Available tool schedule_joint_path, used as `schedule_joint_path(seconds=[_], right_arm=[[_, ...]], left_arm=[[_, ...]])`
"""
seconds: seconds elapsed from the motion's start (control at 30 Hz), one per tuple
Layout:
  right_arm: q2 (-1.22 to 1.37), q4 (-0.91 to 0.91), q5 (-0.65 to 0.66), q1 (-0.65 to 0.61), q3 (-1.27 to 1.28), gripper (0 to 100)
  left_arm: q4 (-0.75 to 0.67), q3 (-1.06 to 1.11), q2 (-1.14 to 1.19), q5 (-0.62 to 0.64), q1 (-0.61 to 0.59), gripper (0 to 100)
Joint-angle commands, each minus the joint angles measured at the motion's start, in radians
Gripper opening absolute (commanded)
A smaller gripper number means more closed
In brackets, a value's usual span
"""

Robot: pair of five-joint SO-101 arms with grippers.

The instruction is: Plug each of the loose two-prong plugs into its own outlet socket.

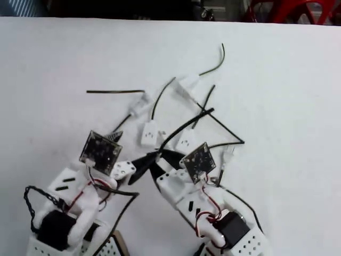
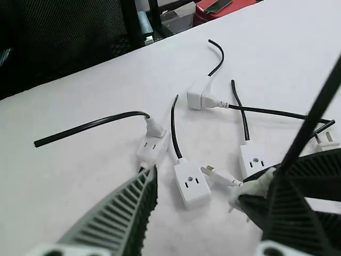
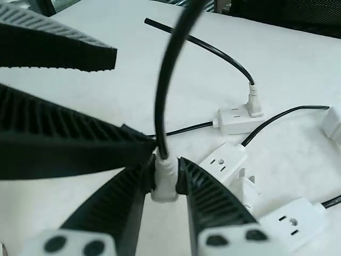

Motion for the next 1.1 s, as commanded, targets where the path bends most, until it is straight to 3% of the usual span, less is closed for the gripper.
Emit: schedule_joint_path(seconds=[0.0,0.13,0.3,0.6,0.77,0.87,1.07], right_arm=[[-0.01,0.002,-0.008,-0.005,-0.052,1.7],[-0.01,0.002,-0.008,-0.005,-0.052,1.7],[-0.01,0.015,-0.008,-0.007,-0.052,1.7],[-0.01,0.016,-0.006,-0.005,-0.052,1.7],[-0.01,0.016,-0.006,-0.005,-0.052,1.7],[-0.01,0.028,-0.006,-0.012,-0.054,1.7],[-0.01,0.035,-0.006,-0.012,-0.054,1.7]], left_arm=[[0.032,-0.002,-0.047,-0.009,0.022,33],[0.032,-0.002,-0.047,-0.015,0.027,33],[0.023,0.041,-0.05,-0.1,0.122,32],[-0.052,0.044,-0.05,0.015,-0.133,32],[-0.078,0.046,-0.05,0.071,-0.196,32],[-0.101,0.066,-0.05,0.072,-0.183,32],[-0.052,0.074,-0.05,-0.017,-0.007,32]])
